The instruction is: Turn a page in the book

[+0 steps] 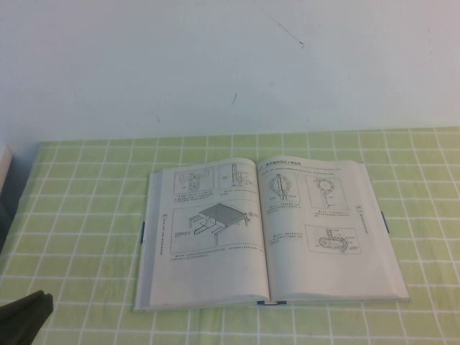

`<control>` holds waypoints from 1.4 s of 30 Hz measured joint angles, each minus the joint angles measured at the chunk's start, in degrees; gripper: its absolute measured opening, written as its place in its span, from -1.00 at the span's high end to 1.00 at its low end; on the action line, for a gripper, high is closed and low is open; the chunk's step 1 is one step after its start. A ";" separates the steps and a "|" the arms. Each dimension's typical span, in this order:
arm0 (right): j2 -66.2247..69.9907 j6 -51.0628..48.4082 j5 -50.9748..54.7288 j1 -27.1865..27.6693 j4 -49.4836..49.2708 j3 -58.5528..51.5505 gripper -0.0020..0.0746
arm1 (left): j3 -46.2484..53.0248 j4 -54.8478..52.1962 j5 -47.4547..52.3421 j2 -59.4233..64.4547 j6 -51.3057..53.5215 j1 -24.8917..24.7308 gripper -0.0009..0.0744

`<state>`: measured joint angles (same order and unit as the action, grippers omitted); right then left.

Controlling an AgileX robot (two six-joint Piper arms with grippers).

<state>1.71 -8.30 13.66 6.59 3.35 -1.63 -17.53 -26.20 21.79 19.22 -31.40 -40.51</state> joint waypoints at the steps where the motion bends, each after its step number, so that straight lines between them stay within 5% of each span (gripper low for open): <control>1: -0.78 0.40 1.47 0.10 0.19 0.00 0.95 | 0.00 0.00 0.00 0.00 0.00 0.00 0.99; 32: -1.78 0.85 6.38 0.10 0.31 0.32 0.95 | 1.95 0.85 -1.27 0.00 0.27 0.26 0.99; 36: -1.78 0.88 6.48 0.10 0.21 0.32 0.95 | 7.62 11.01 -6.05 -0.71 4.29 4.25 0.99; 42: -1.78 0.88 6.61 0.10 0.21 0.32 0.95 | 17.23 23.43 -20.26 -4.08 19.77 17.64 0.99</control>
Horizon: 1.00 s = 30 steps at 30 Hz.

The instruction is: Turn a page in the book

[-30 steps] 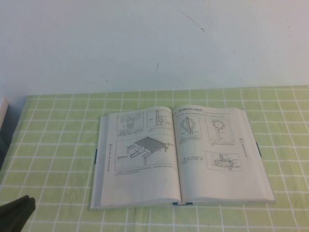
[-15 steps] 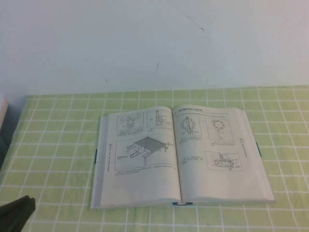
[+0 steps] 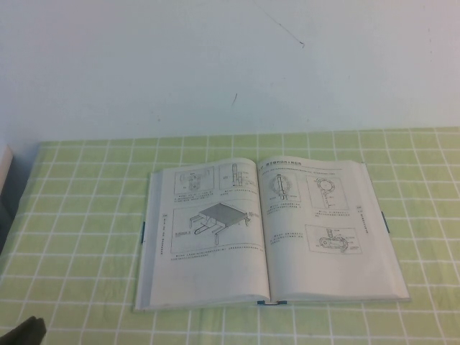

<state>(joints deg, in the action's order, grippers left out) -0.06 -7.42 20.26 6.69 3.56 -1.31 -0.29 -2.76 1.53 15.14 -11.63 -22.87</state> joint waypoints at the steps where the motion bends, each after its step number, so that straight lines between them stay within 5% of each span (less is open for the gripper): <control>1: 0.00 0.00 0.00 0.00 0.00 0.00 0.95 | 0.73 0.30 -0.67 -0.86 1.56 2.21 0.99; 10: 0.00 0.09 0.00 0.00 0.00 0.00 0.96 | 1.57 3.39 13.59 -12.49 4.93 21.78 0.99; 16: -0.09 0.09 0.00 0.00 0.00 0.00 0.96 | 1.23 10.73 18.04 -15.65 14.68 30.42 0.99; 30: -0.09 0.09 0.00 0.00 0.00 0.00 0.96 | 1.23 15.66 17.83 -15.67 19.18 32.84 0.99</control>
